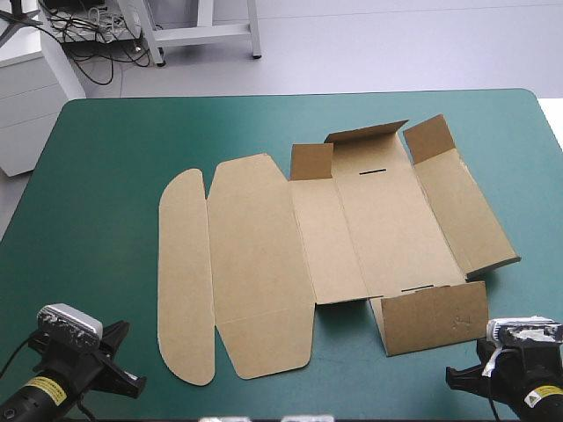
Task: Fold the box
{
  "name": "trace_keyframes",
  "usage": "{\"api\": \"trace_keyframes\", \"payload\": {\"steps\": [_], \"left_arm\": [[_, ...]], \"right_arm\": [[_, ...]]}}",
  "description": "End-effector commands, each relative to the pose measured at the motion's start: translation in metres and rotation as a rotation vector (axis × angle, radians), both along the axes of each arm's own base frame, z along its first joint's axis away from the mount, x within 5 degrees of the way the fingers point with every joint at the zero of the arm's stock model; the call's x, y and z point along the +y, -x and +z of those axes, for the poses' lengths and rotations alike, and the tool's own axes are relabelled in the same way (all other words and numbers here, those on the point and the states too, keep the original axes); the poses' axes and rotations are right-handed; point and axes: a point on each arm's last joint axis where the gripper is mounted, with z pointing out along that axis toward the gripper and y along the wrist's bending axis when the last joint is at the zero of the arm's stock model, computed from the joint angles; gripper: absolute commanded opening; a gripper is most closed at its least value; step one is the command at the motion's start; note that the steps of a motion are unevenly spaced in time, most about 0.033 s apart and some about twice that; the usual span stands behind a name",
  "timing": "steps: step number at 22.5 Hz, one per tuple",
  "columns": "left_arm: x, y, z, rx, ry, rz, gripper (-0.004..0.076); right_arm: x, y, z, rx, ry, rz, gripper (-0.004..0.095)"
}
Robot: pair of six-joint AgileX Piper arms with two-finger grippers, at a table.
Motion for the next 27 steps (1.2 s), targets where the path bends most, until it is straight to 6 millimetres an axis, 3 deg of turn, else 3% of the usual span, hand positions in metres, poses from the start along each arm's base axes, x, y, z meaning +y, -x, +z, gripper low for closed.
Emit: {"api": "trace_keyframes", "payload": {"steps": [1,8,14,18,22,27], "left_arm": [[-0.001,-0.003,0.015,-0.071,0.039,0.001,-0.0010],[-0.002,-0.003,0.015,-0.073,0.040,0.001,-0.0010],[-0.001,-0.003,0.015,-0.075,0.039,0.002,-0.0010],[-0.001,-0.003,0.015,-0.075,0.039,0.002,-0.0010],[-0.001,-0.003,0.015,-0.075,0.039,0.002,-0.0010],[-0.001,-0.003,0.015,-0.074,0.039,0.008,-0.0010]], "right_arm": [[0.000,-0.003,0.014,-0.082,0.002,-0.001,-0.0020],[0.002,-0.002,0.017,-0.088,-0.036,0.001,-0.0020],[0.011,-0.003,0.066,-0.110,-0.120,0.064,-0.0020],[0.025,-0.013,0.100,-0.046,-0.207,0.217,-0.0018],[0.033,-0.022,0.115,-0.024,-0.311,0.292,0.0002],[0.037,-0.029,0.117,0.003,-0.387,0.298,0.0004]]}}
